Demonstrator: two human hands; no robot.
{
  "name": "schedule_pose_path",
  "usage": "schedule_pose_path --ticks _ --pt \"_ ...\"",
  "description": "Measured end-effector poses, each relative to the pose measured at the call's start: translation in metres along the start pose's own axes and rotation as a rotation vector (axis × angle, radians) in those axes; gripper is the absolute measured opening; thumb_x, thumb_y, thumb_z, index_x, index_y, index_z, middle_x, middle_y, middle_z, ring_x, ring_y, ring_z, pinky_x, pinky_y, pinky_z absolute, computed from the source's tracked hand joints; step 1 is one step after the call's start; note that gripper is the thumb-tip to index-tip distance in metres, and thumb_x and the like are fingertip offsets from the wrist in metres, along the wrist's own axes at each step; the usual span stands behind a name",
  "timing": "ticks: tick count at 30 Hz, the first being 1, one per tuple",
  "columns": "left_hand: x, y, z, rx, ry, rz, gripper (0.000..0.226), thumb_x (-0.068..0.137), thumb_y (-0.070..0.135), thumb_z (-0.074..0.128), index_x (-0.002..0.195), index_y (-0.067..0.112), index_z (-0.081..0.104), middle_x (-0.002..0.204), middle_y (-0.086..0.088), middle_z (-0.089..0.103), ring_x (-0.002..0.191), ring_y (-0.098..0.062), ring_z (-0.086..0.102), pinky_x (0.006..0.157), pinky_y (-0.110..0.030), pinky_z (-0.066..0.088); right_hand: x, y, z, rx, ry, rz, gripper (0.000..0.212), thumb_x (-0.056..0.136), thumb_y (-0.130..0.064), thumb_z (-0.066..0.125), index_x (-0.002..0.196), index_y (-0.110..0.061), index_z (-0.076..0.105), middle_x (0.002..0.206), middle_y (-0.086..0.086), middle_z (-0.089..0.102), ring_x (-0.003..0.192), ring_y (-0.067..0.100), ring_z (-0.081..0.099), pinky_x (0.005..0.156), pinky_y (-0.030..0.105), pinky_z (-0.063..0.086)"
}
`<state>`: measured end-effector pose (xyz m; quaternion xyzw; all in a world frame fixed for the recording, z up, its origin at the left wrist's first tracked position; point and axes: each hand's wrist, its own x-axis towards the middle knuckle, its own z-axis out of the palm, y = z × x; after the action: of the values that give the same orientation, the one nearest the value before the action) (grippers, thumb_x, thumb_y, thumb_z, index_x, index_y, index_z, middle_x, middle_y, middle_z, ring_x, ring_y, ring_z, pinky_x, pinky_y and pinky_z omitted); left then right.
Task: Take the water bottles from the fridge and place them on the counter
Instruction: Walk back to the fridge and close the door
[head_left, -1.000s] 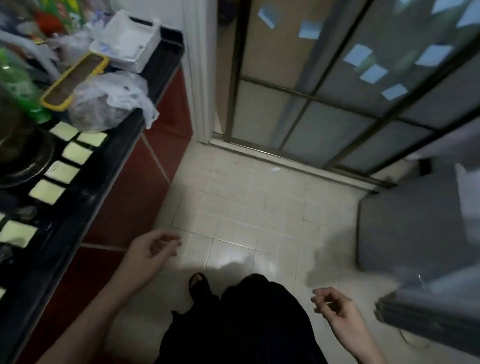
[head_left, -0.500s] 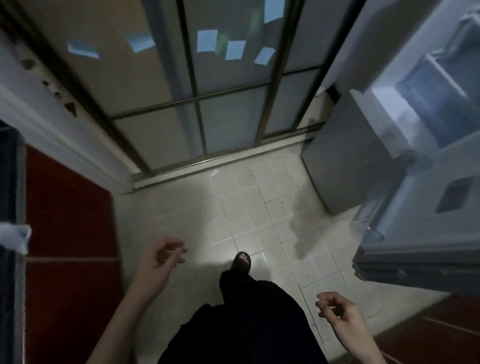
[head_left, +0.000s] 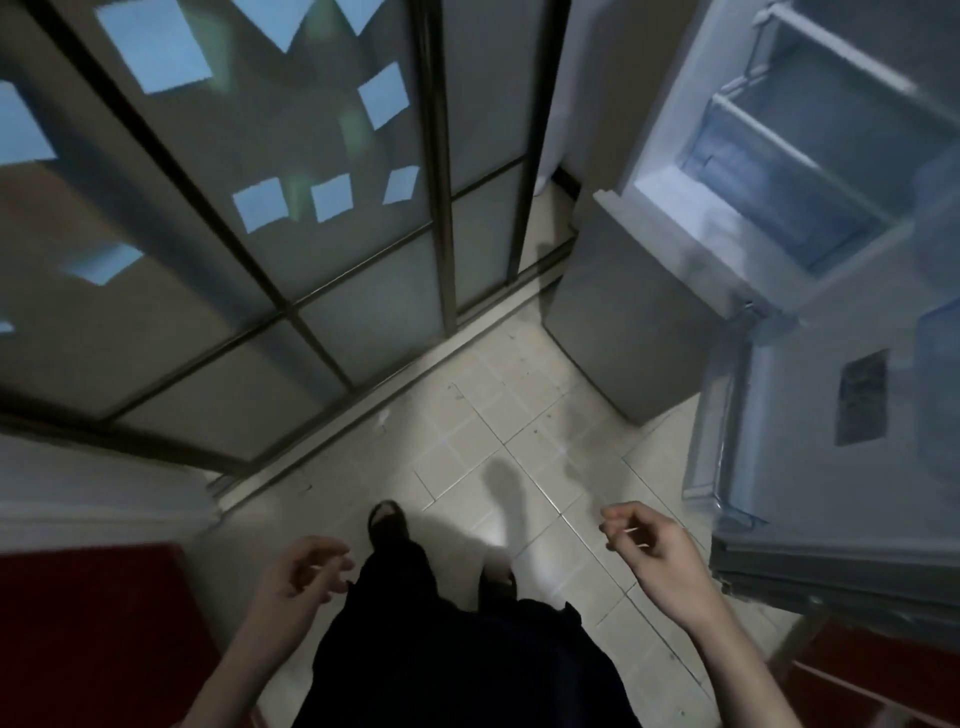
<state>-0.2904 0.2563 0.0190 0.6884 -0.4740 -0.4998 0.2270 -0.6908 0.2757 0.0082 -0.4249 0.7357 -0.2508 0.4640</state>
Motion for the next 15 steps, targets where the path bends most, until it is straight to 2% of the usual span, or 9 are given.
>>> schedule_pose_path --ticks 4,6,8,10,12,15 --pt "0.068 0.009 -0.018 0.027 -0.115 0.017 0.021 0.092 -0.010 0.058 0.087 0.009 0.067 0.076 -0.014 0.073 0.064 -0.029 0.067 0.053 -0.018 0.052 0.016 -0.021 0.010 0.016 0.110 0.058 0.013 0.094 -0.014 0.067 0.091 -0.026 0.070 0.085 -0.013 0.074 0.077 0.020 0.070 0.072 0.032 0.055" --pt "0.104 0.018 -0.027 0.053 -0.181 0.021 0.019 0.089 -0.009 0.063 0.085 0.010 0.068 0.071 -0.012 0.072 0.064 -0.025 0.066 0.058 -0.024 0.053 0.015 -0.029 0.019 0.039 0.176 0.112 0.011 0.094 -0.014 0.067 0.090 -0.025 0.071 0.081 -0.014 0.073 0.076 0.019 0.070 0.069 0.030 0.055" --pt "0.139 0.033 -0.035 0.099 -0.257 0.047 0.020 0.088 -0.009 0.065 0.083 0.010 0.070 0.071 -0.018 0.071 0.063 -0.023 0.066 0.061 -0.027 0.053 0.009 -0.038 0.032 0.067 0.241 0.172 0.012 0.093 -0.014 0.068 0.089 -0.025 0.071 0.080 -0.011 0.074 0.076 0.018 0.071 0.069 0.030 0.055" --pt "0.174 0.054 -0.038 0.159 -0.331 0.108 0.025 0.089 -0.011 0.063 0.081 0.012 0.070 0.075 -0.023 0.071 0.059 -0.016 0.067 0.056 -0.021 0.053 0.003 -0.045 0.046 0.115 0.314 0.236 0.014 0.093 -0.011 0.068 0.090 -0.024 0.071 0.080 -0.002 0.076 0.075 0.019 0.073 0.068 0.026 0.056" --pt "0.207 0.078 -0.036 0.195 -0.386 0.160 0.027 0.090 -0.010 0.062 0.081 0.015 0.069 0.077 -0.018 0.073 0.057 -0.006 0.069 0.055 -0.015 0.053 -0.006 -0.049 0.062 0.165 0.383 0.304 0.014 0.092 -0.009 0.068 0.090 -0.023 0.071 0.082 0.003 0.076 0.073 0.021 0.073 0.065 0.023 0.054" --pt "0.244 0.115 -0.023 0.251 -0.490 0.263 0.025 0.090 -0.003 0.064 0.083 0.020 0.070 0.082 -0.004 0.077 0.061 -0.007 0.071 0.062 -0.022 0.056 -0.024 -0.052 0.087 0.233 0.471 0.409 0.014 0.092 -0.008 0.069 0.091 -0.022 0.072 0.085 0.003 0.076 0.071 0.022 0.073 0.064 0.025 0.055"
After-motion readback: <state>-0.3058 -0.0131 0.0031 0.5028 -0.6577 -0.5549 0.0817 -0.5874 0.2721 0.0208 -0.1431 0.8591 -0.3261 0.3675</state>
